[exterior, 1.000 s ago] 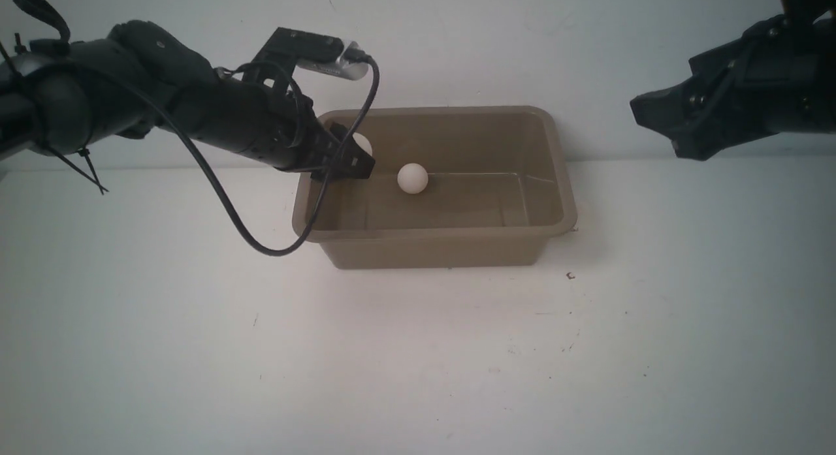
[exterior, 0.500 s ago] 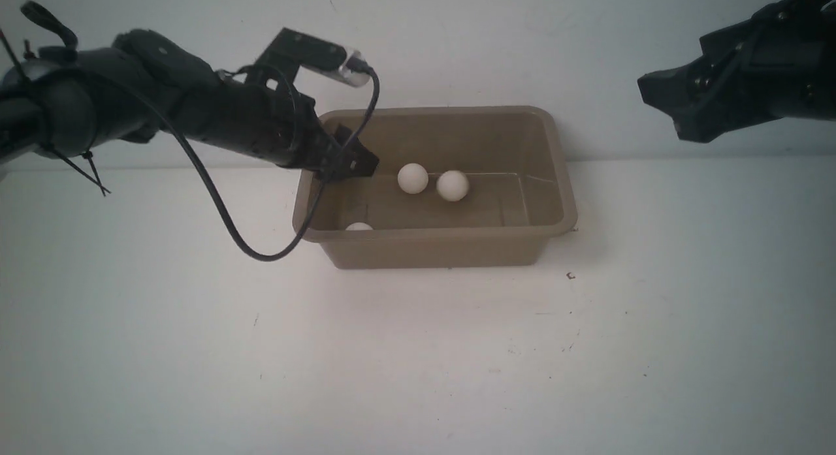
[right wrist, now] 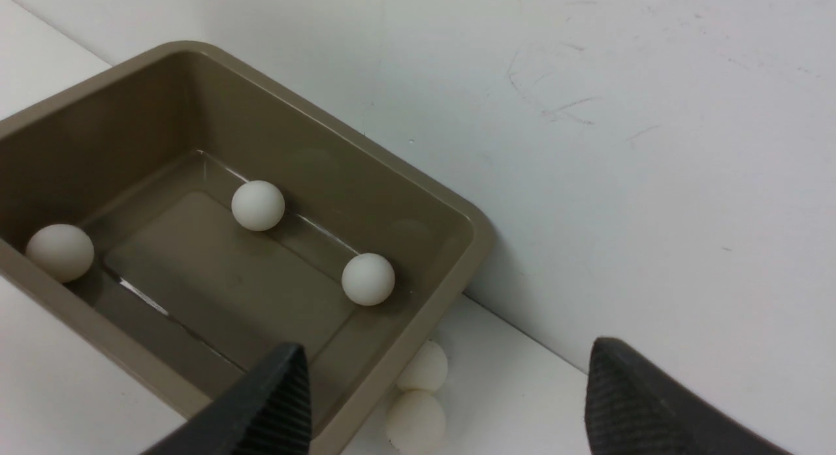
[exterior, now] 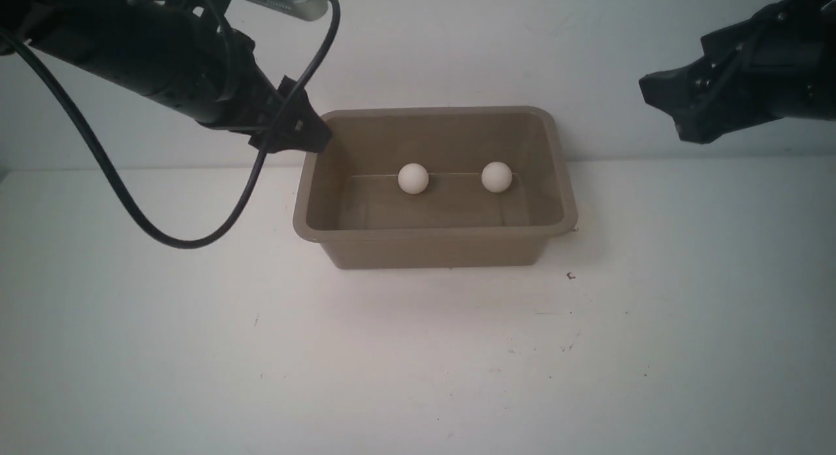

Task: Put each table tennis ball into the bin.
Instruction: Use the right arm to clamp the table tennis ball closest to it

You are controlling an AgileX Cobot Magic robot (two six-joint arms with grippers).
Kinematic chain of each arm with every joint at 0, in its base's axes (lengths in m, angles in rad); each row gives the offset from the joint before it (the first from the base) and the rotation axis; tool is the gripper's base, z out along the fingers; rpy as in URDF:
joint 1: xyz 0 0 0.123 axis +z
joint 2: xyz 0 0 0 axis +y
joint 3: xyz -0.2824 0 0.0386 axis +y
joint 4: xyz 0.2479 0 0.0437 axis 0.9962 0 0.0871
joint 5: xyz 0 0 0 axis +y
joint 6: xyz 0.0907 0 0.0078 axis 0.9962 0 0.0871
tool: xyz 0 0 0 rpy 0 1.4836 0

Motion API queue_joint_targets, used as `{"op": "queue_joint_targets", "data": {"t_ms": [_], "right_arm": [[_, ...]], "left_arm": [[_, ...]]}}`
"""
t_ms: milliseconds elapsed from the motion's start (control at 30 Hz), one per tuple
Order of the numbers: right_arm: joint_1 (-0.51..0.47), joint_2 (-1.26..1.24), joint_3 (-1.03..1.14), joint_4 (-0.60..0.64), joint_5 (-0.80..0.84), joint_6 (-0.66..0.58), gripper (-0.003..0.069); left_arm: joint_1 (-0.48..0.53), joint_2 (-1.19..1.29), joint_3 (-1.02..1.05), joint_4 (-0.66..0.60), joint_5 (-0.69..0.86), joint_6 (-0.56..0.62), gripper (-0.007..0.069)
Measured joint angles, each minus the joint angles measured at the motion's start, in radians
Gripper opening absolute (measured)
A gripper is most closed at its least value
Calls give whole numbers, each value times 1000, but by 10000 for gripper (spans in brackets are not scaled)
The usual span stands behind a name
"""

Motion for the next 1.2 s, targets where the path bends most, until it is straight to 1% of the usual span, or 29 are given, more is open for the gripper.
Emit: {"op": "queue_joint_targets", "data": {"t_ms": [33,67,100,167,267,433,667,733,867,967,1200], "right_arm": [[0,0,0,-1,-2,0,513],[0,0,0,-1,-6,0,513],[0,0,0,-2,-9,0,513],[0,0,0,-2,-10,0,513],[0,3,0,-2,-10,0,513],[-6,41,0,-10,14,1,513],[-89,162,-12,-10,120,62,513],[-109,209,-45,-10,171,67,513],[-114,292,-123,-14,256,65,513],[-114,385,-213,-19,315,43,513],[-115,540,-348,-47,356,-9,513]], "left_arm": [[0,0,0,9,3,0,490],[0,0,0,35,10,-24,490],[0,0,0,112,31,-74,490],[0,1,0,173,51,-124,490],[0,1,0,228,66,-173,490],[0,1,0,233,60,-181,490],[0,1,0,209,55,-182,490],[0,0,0,175,53,-172,490],[0,-8,0,132,34,-149,490],[0,-35,0,124,31,-136,490],[0,-116,0,124,30,-126,490]]}}
